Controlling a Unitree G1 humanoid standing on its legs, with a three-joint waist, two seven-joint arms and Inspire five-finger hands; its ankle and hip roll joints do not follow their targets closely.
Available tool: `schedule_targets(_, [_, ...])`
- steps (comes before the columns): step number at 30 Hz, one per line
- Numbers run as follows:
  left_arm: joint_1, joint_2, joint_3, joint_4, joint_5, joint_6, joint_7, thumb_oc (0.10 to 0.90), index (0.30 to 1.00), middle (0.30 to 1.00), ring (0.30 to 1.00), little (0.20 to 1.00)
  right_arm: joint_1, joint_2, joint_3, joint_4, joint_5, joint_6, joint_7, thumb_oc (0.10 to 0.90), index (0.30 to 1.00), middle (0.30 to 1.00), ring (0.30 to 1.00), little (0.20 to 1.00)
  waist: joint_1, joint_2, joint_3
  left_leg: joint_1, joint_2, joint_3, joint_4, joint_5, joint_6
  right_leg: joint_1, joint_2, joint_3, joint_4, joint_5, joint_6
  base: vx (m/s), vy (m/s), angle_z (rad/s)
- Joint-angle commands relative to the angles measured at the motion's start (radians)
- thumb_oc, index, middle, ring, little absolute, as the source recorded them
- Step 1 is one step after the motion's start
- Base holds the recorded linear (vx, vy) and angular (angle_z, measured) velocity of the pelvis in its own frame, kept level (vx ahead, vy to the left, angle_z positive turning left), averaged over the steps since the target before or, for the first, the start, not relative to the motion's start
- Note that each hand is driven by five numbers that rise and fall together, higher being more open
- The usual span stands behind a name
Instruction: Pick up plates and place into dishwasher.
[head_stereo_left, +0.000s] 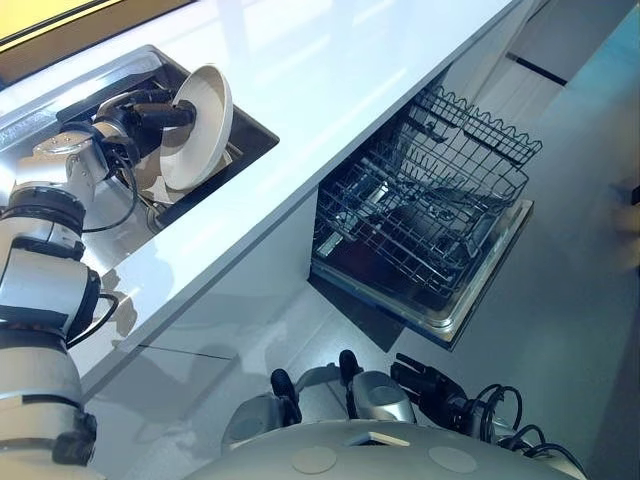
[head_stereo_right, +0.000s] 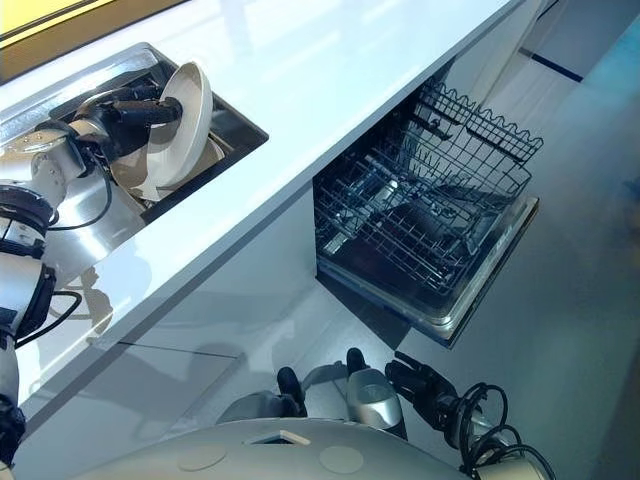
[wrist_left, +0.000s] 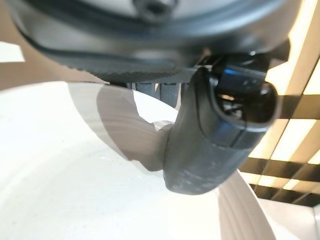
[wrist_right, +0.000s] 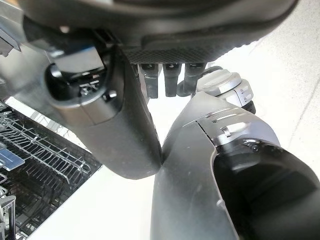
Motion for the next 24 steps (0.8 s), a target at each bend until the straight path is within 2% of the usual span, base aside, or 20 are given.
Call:
schedule_targets(1, [-0.068, 0.077, 0.145, -0.107, -0.016, -0.143, 0.081, 0.1, 0.3, 0.3, 0.3, 0.2, 0.069, -0.019, 0.035, 0.027, -0.016, -0.001, 0.032, 0.8, 0.9, 0.9, 0.9, 0.9, -0.005, 0.093, -0.072, 0.048, -0.038, -0.058, -0.114, -0.025, -0.04, -0.003, 0.099, -0.035, 0.007, -0.041, 0.044, -0.07, -0.032, -0.01])
schedule_targets(4, [-0.047, 0.083, 0.174, -0.154, -0.004, -0.193, 0.191, 0.1, 0.3, 0.3, 0.3, 0.2, 0.052, -0.032, 0.053, -0.026, -0.032, -0.062, 0.066, 0.8, 0.9, 0.9, 0.9, 0.9, 0.0, 0.092, -0.078, 0.055, -0.035, -0.06, -0.116, -0.023, -0.045, 0.008, 0.1, -0.042, 0.0, -0.041, 0.04, -0.08, -0.043, 0.0])
schedule_targets(6, [-0.015, 0.089, 0.198, -0.221, 0.058, -0.243, 0.282, 0.1, 0.3, 0.3, 0.3, 0.2, 0.047, -0.04, 0.093, -0.167, 0.056, -0.001, 0.13, 0.8, 0.9, 0.9, 0.9, 0.9, 0.004, 0.09, -0.079, 0.061, -0.032, -0.063, -0.12, -0.021, -0.048, 0.016, 0.102, -0.044, -0.006, -0.042, 0.033, -0.1, -0.059, 0.0])
schedule_targets(7, [-0.009, 0.092, 0.204, -0.233, 0.056, -0.244, 0.294, 0.1, 0.3, 0.3, 0.3, 0.2, 0.048, -0.042, 0.098, -0.19, 0.072, 0.012, 0.138, 0.8, 0.9, 0.9, 0.9, 0.9, 0.004, 0.089, -0.079, 0.062, -0.032, -0.064, -0.121, -0.02, -0.049, 0.017, 0.102, -0.045, -0.006, -0.043, 0.032, -0.11, -0.064, -0.03])
schedule_targets(10, [0.03, 0.105, 0.246, -0.314, 0.133, -0.3, 0.394, 0.1, 0.3, 0.3, 0.3, 0.2, 0.061, -0.031, 0.139, -0.411, 0.273, 0.114, 0.237, 0.8, 0.9, 0.9, 0.9, 0.9, 0.007, 0.086, -0.083, 0.068, -0.027, -0.068, -0.125, -0.014, -0.052, 0.028, 0.106, -0.05, -0.009, -0.048, 0.023, -0.12, -0.079, 0.02])
schedule_targets(12, [0.055, 0.114, 0.26, -0.386, 0.29, -0.354, 0.494, 0.1, 0.3, 0.3, 0.3, 0.2, 0.077, -0.009, 0.157, -0.589, 0.451, 0.182, 0.319, 0.8, 0.9, 0.9, 0.9, 0.9, 0.014, 0.084, -0.097, 0.069, -0.019, -0.066, -0.135, -0.005, -0.058, 0.033, 0.112, -0.058, -0.017, -0.05, 0.019, -0.18, -0.131, 0.02])
schedule_targets(15, [0.055, 0.139, 0.235, -0.431, 0.459, -0.416, 0.568, 0.1, 0.3, 0.3, 0.3, 0.2, 0.088, -0.011, 0.161, -0.76, 0.575, 0.209, 0.291, 0.8, 0.9, 0.9, 0.9, 0.9, 0.014, 0.087, -0.112, 0.074, -0.01, -0.063, -0.157, 0.009, -0.068, 0.04, 0.117, -0.067, -0.024, -0.051, 0.019, -0.13, -0.099, 0.01])
schedule_targets(17, [0.049, 0.144, 0.222, -0.471, 0.548, -0.428, 0.611, 0.1, 0.3, 0.3, 0.3, 0.2, 0.087, -0.015, 0.154, -0.842, 0.574, 0.19, 0.28, 0.8, 0.9, 0.9, 0.9, 0.9, 0.012, 0.089, -0.12, 0.077, -0.005, -0.061, -0.169, 0.016, -0.074, 0.04, 0.118, -0.07, -0.026, -0.053, 0.019, -0.12, -0.077, 0.14])
schedule_targets(21, [0.063, 0.152, 0.212, -0.576, 0.615, -0.433, 0.676, 0.1, 0.3, 0.3, 0.3, 0.2, 0.076, -0.053, 0.169, -1.011, 0.437, 0.103, 0.239, 0.8, 0.9, 0.9, 0.9, 0.9, 0.012, 0.089, -0.134, 0.082, 0.003, -0.058, -0.178, 0.021, -0.078, 0.039, 0.123, -0.071, -0.02, -0.061, 0.015, -0.1, -0.063, 0.11])
schedule_targets(24, [0.083, 0.155, 0.228, -0.631, 0.655, -0.442, 0.716, 0.1, 0.3, 0.3, 0.3, 0.2, 0.063, -0.092, 0.161, -1.125, 0.405, 0.098, 0.203, 0.8, 0.9, 0.9, 0.9, 0.9, 0.012, 0.086, -0.141, 0.086, 0.008, -0.054, -0.182, 0.022, -0.079, 0.042, 0.125, -0.069, -0.019, -0.066, 0.012, -0.09, -0.052, 0.07])
